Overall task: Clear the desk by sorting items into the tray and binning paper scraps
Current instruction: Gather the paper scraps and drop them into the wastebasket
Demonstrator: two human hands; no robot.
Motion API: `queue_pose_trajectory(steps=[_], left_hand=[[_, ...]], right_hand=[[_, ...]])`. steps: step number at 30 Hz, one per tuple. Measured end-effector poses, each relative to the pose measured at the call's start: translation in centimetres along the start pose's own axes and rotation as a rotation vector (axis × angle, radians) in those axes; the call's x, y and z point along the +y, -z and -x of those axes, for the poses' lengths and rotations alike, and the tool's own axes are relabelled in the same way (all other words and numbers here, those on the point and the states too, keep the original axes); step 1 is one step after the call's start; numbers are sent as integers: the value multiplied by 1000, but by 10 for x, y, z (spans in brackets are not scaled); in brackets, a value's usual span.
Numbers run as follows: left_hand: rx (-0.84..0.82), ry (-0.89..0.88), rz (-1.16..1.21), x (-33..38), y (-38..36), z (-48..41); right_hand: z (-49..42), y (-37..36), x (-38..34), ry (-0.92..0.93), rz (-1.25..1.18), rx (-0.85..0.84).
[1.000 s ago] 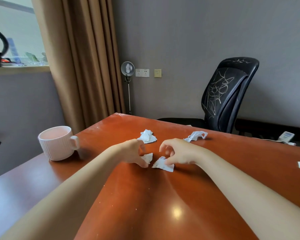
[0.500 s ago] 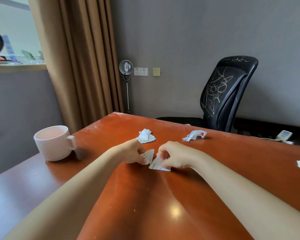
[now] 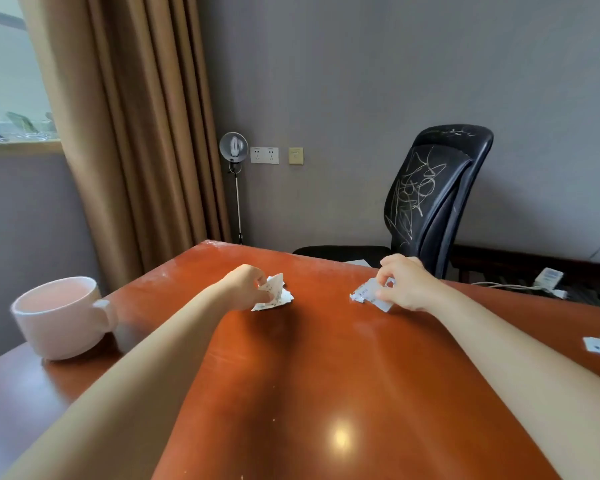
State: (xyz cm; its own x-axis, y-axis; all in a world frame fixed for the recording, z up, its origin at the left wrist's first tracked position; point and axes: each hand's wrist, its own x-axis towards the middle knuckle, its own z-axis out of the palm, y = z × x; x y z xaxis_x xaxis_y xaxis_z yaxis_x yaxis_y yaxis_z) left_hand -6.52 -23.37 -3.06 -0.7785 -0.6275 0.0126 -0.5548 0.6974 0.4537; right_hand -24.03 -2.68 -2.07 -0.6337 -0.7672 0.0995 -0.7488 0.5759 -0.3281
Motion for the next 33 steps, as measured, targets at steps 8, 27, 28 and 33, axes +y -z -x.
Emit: queue_pose_trajectory(steps=[8, 27, 28, 33], left_hand=[[-170, -11, -132, -1, -9, -37], [-236, 56, -207, 23, -4, -28], [-238, 56, -200, 22, -4, -28], [-254, 38, -283, 23, -3, -34]], right_hand=[[-28, -16, 11, 9, 70, -120], [-4, -21, -12, 195, -8, -47], [-3, -21, -13, 201, -8, -48], [-1, -19, -16, 206, -28, -51]])
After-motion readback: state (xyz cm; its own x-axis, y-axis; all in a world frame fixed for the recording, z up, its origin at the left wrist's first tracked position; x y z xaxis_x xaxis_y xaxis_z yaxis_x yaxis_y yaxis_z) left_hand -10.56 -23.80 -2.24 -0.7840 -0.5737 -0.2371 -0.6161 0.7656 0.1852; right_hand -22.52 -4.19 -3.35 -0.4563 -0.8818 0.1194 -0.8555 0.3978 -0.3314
